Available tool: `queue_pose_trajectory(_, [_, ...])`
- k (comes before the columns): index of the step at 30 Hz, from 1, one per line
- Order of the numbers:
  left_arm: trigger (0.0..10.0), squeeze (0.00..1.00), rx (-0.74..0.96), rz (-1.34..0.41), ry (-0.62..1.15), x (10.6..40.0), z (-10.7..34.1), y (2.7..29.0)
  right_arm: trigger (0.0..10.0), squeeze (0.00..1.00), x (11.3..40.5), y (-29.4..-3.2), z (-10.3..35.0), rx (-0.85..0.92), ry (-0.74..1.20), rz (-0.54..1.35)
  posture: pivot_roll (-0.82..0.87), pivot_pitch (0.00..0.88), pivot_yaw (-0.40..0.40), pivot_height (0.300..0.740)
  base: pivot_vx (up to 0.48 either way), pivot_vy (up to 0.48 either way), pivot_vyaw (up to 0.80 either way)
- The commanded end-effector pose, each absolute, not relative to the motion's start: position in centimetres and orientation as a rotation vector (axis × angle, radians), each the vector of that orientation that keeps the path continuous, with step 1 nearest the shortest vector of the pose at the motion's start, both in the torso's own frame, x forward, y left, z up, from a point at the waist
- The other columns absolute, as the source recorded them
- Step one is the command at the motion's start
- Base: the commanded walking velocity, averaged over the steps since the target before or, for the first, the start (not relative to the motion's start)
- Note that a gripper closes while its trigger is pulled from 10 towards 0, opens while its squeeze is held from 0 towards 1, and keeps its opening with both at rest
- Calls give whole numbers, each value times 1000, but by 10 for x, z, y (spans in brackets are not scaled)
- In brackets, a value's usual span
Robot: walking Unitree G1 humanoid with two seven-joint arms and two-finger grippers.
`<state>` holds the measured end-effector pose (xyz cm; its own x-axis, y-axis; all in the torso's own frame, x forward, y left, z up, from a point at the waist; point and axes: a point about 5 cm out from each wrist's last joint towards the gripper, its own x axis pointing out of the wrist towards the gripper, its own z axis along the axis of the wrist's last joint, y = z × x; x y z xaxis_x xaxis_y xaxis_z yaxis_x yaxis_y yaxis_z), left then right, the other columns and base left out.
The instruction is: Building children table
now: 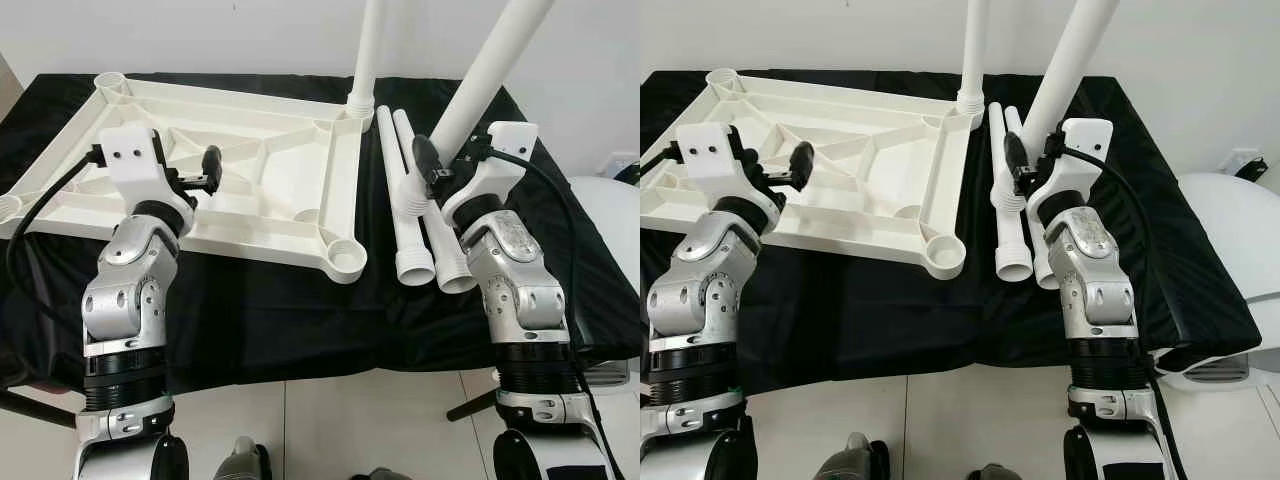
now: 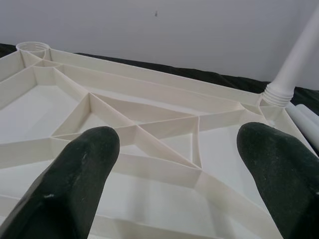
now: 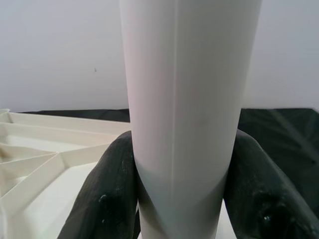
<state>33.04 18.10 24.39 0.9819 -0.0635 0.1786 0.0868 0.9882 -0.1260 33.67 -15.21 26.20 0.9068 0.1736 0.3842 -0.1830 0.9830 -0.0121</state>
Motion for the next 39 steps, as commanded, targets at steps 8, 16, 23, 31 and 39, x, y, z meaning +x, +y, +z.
queue_pose_trajectory(8, [10000,0,-59,-22,-121,327,237,178,10000,0,324,-156,267,17,-551,159,30,109,-29,740,0,0,0])
queue_pose_trajectory(16, [10000,0,54,-251,-226,316,247,158,10000,0,316,-151,266,6,-605,167,38,119,-29,740,0,0,0])
queue_pose_trajectory(23, [10000,0,131,-411,-217,309,239,142,10000,0,311,-144,262,5,-627,195,30,125,-16,740,0,0,0])
queue_pose_trajectory(31, [10000,0,303,-628,-231,302,233,131,10000,0,308,-143,259,-11,-627,213,24,131,-6,740,0,0,0])
queue_pose_trajectory(39, [10000,0,440,-745,-188,305,217,125,10000,0,308,-145,258,-28,-631,209,23,134,4,740,0,0,0])
